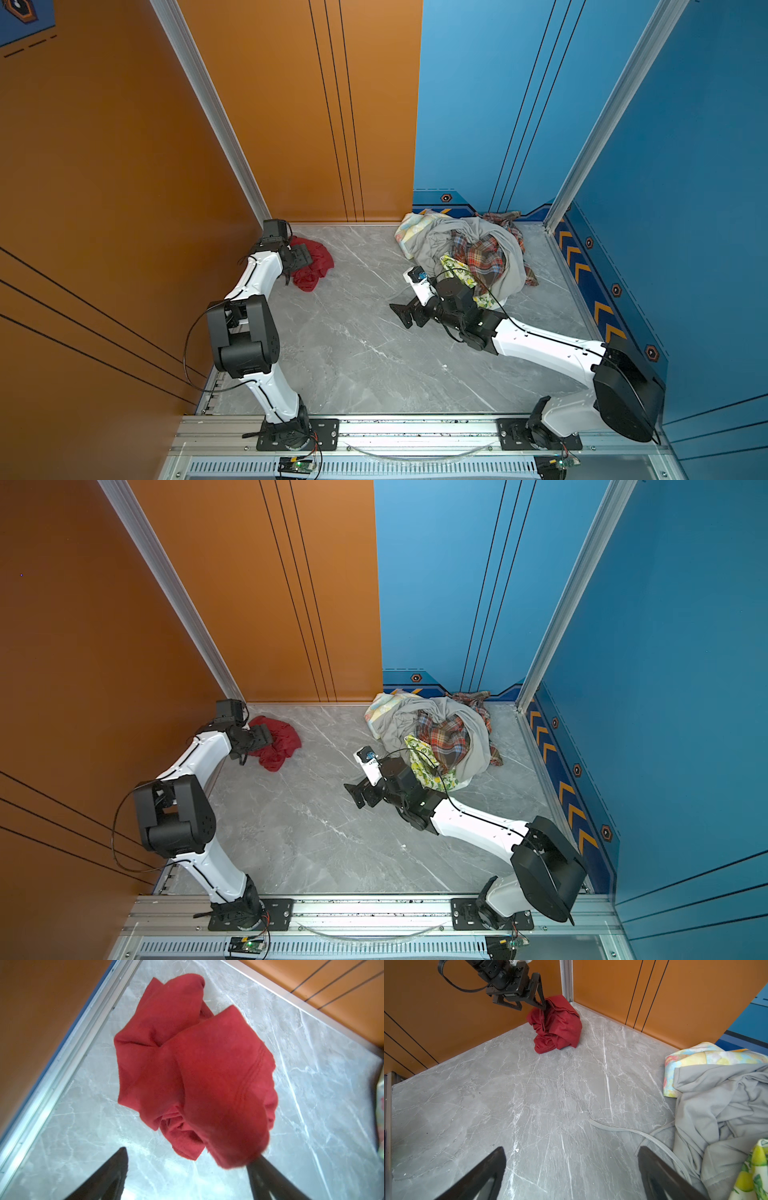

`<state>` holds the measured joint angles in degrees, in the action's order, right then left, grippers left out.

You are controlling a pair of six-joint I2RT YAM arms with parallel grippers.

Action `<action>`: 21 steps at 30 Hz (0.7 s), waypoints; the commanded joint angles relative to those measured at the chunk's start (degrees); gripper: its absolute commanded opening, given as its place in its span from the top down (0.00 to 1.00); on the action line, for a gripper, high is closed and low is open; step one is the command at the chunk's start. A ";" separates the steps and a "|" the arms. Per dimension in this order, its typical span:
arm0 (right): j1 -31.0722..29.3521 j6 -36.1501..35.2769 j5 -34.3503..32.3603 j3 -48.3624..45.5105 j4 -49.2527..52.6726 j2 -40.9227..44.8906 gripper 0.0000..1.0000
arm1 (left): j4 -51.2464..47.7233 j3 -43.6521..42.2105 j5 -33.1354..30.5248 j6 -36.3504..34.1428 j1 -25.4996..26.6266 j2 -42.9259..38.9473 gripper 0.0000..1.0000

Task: Pick out a specific cloth from the pile
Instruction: 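Lower the red cloth onto the floor and open the left gripper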

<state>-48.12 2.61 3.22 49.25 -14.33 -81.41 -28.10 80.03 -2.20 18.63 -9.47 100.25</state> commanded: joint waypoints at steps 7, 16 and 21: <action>1.34 1.65 -0.67 -1.99 -1.29 3.87 0.00 | 1.53 -7.22 -2.25 -1.13 3.78 -10.85 0.02; 5.76 1.81 -2.41 -4.94 0.45 8.42 0.00 | 8.62 -16.19 -0.59 -6.04 8.95 -22.04 0.02; 10.84 1.61 -4.96 -6.63 3.12 11.75 0.00 | 13.23 -20.57 -0.31 -8.26 10.83 -26.59 0.02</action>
<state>-39.77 3.42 1.19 43.99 -13.54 -72.07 -18.94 61.47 -2.94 12.93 0.89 75.70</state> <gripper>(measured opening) 0.997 0.980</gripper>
